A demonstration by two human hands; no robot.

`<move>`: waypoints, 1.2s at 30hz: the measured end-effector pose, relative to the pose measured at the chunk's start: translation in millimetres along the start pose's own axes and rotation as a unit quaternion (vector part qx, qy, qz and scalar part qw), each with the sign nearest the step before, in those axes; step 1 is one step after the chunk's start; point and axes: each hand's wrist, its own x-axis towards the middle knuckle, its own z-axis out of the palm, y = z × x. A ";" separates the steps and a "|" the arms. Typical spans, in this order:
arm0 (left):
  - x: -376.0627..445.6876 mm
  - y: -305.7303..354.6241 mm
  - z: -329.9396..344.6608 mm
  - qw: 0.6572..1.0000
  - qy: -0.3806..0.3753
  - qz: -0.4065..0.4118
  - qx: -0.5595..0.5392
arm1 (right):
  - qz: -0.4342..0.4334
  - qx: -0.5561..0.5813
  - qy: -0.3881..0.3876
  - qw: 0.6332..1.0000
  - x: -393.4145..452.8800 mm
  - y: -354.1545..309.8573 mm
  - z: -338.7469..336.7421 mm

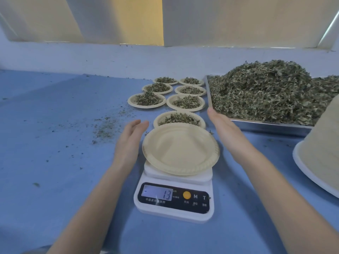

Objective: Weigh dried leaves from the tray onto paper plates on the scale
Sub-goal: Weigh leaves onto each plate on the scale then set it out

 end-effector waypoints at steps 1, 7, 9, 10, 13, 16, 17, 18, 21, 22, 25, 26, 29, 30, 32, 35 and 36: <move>-1.3 -0.7 0.2 1.000 -0.003 0.004 0.000 | -0.003 0.003 -0.003 1.000 0.3 0.2 0.5; -2.9 -3.7 -2.7 0.999 -0.010 0.045 0.002 | -0.019 0.014 -0.011 1.000 -0.5 2.8 0.2; -2.6 -4.8 -3.5 0.998 -0.006 0.062 0.004 | -0.022 0.014 -0.024 0.999 -0.4 4.7 0.0; -2.4 -4.7 -3.6 0.997 -0.003 0.072 0.009 | -0.024 0.014 -0.029 0.999 -0.6 5.6 0.1; -3.2 -2.4 -3.8 0.996 -0.002 0.087 0.025 | -0.033 0.019 -0.034 0.999 -1.7 6.5 0.2; -4.9 4.6 -4.1 0.991 -0.006 0.115 0.062 | -0.048 0.014 -0.025 0.998 -1.7 5.2 -0.4; -4.5 9.1 -3.6 0.985 -0.007 0.140 0.097 | -0.064 0.002 -0.009 0.998 -0.5 4.1 -1.6; -3.8 15.7 -2.2 0.975 -0.011 0.171 0.145 | -0.088 -0.020 0.018 0.996 2.2 2.2 -3.8; 4.2 45.8 14.0 0.919 -0.053 0.258 0.292 | -0.138 -0.099 0.096 0.981 18.6 -4.9 -17.3; 9.5 56.5 24.5 0.901 -0.082 0.273 0.329 | -0.135 -0.122 0.106 0.978 26.3 -6.0 -23.7; 29.2 81.3 66.6 0.861 -0.195 0.269 0.384 | -0.094 -0.211 0.114 0.966 53.3 -3.6 -43.1; 37.6 86.8 82.9 0.851 -0.228 0.266 0.392 | -0.076 -0.241 0.115 0.961 63.1 -3.4 -48.9; 66.6 96.7 132.2 0.823 -0.298 0.257 0.411 | -0.014 -0.295 0.119 0.948 92.3 -4.5 -65.8; 77.1 98.4 147.3 0.814 -0.317 0.249 0.419 | 0.005 -0.309 0.120 0.944 102.1 -4.6 -71.9; 98.2 98.5 175.4 0.799 -0.350 0.232 0.432 | 0.038 -0.335 0.122 0.933 120.2 -4.0 -84.3; 127.7 89.6 209.0 0.768 -0.371 0.212 0.476 | 0.084 -0.385 0.141 0.908 147.2 0.5 -101.4; 136.9 85.2 217.7 0.762 -0.371 0.204 0.490 | 0.105 -0.397 0.148 0.900 155.3 3.0 -106.5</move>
